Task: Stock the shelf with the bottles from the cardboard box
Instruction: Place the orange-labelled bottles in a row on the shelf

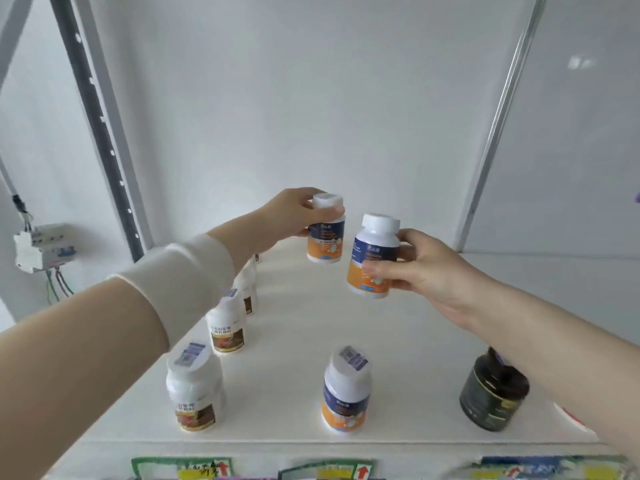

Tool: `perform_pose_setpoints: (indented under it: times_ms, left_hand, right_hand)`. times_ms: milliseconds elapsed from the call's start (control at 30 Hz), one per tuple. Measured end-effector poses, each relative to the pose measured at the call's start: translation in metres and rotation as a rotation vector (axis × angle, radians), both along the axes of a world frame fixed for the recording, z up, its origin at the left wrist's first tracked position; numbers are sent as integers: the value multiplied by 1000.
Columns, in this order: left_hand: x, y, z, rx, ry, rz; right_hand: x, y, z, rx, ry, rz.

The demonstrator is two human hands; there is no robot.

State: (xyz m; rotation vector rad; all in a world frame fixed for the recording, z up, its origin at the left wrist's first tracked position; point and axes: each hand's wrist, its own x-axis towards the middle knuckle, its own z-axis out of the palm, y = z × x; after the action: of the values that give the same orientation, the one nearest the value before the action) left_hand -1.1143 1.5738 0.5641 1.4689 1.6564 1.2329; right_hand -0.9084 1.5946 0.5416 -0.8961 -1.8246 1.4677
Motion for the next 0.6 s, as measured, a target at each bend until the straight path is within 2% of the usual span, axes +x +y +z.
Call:
perform_pose_setpoints:
  times_ms: [233,600]
  left_hand:
    - [-45,91,-38,-150,229,12]
    - [-74,154,-65,-246,271,23]
  right_hand:
    - [-66,77,-33,40,-245,15]
    - [-111,130,-71,122,-430,-36]
